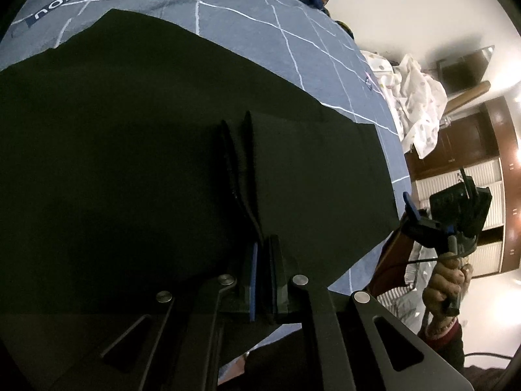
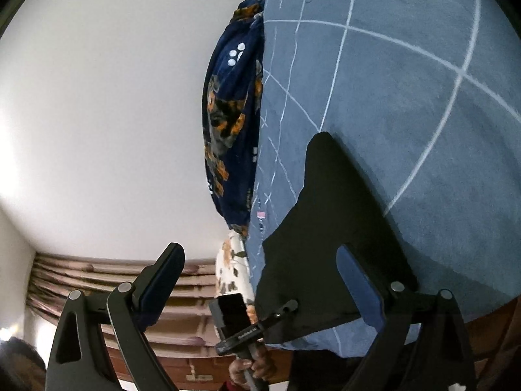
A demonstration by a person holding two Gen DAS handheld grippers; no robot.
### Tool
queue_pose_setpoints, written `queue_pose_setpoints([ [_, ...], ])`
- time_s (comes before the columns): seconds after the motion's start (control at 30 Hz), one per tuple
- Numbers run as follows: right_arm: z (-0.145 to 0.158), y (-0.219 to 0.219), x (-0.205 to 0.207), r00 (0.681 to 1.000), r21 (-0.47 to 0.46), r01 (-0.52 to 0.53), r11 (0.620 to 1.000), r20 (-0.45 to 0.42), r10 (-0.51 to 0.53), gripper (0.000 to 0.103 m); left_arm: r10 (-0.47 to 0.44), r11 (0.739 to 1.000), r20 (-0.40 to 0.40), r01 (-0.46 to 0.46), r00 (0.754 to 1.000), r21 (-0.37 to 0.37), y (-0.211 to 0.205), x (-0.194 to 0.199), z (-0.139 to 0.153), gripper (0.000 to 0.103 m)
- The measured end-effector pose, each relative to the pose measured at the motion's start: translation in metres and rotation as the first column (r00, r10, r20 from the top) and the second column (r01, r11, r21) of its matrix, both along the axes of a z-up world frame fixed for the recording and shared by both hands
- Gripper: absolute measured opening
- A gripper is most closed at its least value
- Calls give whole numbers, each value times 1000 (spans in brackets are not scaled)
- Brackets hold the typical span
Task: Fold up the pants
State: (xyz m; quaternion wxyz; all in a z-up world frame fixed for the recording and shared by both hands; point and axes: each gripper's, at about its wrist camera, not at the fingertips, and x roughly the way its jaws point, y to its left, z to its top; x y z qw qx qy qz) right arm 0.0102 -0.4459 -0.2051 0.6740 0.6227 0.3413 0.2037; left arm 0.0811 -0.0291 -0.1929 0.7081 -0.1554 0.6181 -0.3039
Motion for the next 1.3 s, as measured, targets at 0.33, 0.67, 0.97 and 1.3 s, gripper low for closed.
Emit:
queue_pose_setpoints([
  [0.33, 23, 22, 87, 978, -327, -191, 926, 17, 208, 37, -2, 1000, 10, 2, 1000, 9, 0, -2, 0, 8],
  [0.67, -40, 2, 112, 974, -345, -209, 915, -158, 163, 0, 0, 1000, 8, 0, 1000, 21, -2, -2, 1, 9],
  [0.97, -36, -6, 109, 980, -337, -187, 923, -123, 154, 0, 3, 1000, 4, -3, 1000, 28, -3, -1, 1, 10],
  [1.3, -7, 10, 31, 950, -395, -282, 874, 11, 312, 10, 5, 1000, -1, -5, 1000, 26, -3, 0, -1, 10],
])
